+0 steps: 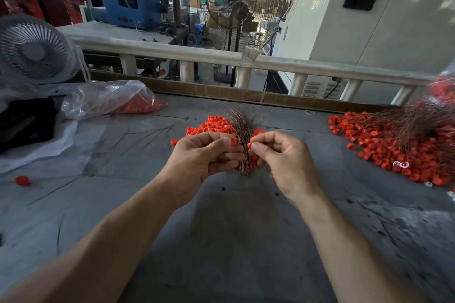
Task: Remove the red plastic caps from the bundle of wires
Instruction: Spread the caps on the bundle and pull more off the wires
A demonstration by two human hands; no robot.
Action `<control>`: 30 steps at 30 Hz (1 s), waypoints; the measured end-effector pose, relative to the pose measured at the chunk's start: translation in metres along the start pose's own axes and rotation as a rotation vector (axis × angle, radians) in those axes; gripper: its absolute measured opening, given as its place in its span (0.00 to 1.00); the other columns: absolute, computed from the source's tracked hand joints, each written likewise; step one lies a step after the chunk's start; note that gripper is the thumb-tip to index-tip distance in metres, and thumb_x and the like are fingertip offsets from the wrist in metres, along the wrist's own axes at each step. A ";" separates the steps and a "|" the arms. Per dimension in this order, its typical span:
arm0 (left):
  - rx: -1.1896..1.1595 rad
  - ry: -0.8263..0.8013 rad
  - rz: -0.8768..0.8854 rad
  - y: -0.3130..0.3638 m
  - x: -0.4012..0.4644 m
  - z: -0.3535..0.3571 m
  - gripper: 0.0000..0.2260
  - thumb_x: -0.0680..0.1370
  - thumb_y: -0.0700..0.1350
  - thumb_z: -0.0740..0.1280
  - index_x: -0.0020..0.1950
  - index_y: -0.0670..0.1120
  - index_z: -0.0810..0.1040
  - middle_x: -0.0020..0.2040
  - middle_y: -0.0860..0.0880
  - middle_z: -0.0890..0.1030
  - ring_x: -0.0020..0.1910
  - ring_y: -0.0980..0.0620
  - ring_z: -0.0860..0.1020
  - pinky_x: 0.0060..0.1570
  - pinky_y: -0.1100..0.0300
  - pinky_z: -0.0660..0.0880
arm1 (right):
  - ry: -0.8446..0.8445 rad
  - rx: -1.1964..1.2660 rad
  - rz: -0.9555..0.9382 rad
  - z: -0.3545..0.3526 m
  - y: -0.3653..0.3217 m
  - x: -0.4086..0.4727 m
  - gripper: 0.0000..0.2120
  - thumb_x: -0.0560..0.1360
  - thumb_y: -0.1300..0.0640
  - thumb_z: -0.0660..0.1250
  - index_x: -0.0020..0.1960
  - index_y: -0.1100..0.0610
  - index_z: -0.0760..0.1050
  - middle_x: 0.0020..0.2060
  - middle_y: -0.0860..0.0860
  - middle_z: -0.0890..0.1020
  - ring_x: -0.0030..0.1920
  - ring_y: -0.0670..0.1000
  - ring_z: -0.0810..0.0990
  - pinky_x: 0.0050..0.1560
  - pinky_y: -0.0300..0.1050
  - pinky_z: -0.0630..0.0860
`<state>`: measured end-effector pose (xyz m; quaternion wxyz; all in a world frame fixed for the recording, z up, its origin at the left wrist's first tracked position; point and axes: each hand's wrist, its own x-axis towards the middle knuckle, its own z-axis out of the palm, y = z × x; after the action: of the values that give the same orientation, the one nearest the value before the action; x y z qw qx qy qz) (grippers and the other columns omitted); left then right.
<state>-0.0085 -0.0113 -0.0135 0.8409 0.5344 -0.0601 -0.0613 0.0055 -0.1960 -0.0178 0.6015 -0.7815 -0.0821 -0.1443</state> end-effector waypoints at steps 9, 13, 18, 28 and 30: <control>-0.012 -0.015 -0.002 0.001 -0.001 -0.002 0.17 0.73 0.42 0.71 0.58 0.33 0.78 0.51 0.34 0.85 0.46 0.43 0.86 0.45 0.57 0.82 | -0.005 -0.046 -0.062 0.005 0.000 -0.009 0.05 0.76 0.53 0.72 0.48 0.46 0.86 0.29 0.43 0.83 0.28 0.44 0.79 0.29 0.46 0.78; -0.016 -0.028 0.001 0.001 -0.001 -0.001 0.17 0.73 0.42 0.71 0.57 0.34 0.79 0.51 0.34 0.84 0.46 0.43 0.85 0.46 0.57 0.82 | -0.038 0.019 -0.041 0.007 0.002 -0.009 0.08 0.73 0.48 0.73 0.50 0.47 0.87 0.33 0.42 0.85 0.34 0.42 0.82 0.36 0.45 0.79; -0.017 -0.024 0.013 -0.001 -0.001 0.000 0.19 0.73 0.42 0.70 0.59 0.32 0.77 0.52 0.32 0.83 0.45 0.43 0.85 0.48 0.55 0.83 | -0.033 0.097 -0.037 0.009 0.003 -0.009 0.07 0.74 0.51 0.73 0.51 0.45 0.87 0.36 0.44 0.87 0.35 0.43 0.82 0.36 0.44 0.79; 0.048 -0.062 0.056 -0.005 0.001 -0.001 0.16 0.74 0.42 0.71 0.58 0.34 0.79 0.47 0.37 0.85 0.45 0.45 0.85 0.47 0.55 0.82 | 0.057 0.084 -0.119 0.007 -0.005 -0.009 0.09 0.76 0.60 0.75 0.46 0.46 0.86 0.30 0.49 0.84 0.31 0.45 0.80 0.32 0.41 0.78; 0.072 -0.072 0.074 -0.006 0.001 -0.001 0.16 0.74 0.42 0.71 0.58 0.34 0.79 0.48 0.36 0.85 0.46 0.44 0.85 0.47 0.54 0.82 | 0.051 0.046 -0.152 0.008 -0.007 -0.011 0.10 0.76 0.62 0.74 0.47 0.46 0.86 0.33 0.46 0.85 0.33 0.43 0.81 0.35 0.39 0.79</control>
<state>-0.0077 -0.0130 -0.0189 0.8200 0.5592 -0.1123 -0.0473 -0.0061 -0.1863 -0.0170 0.6086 -0.7549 -0.1293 -0.2076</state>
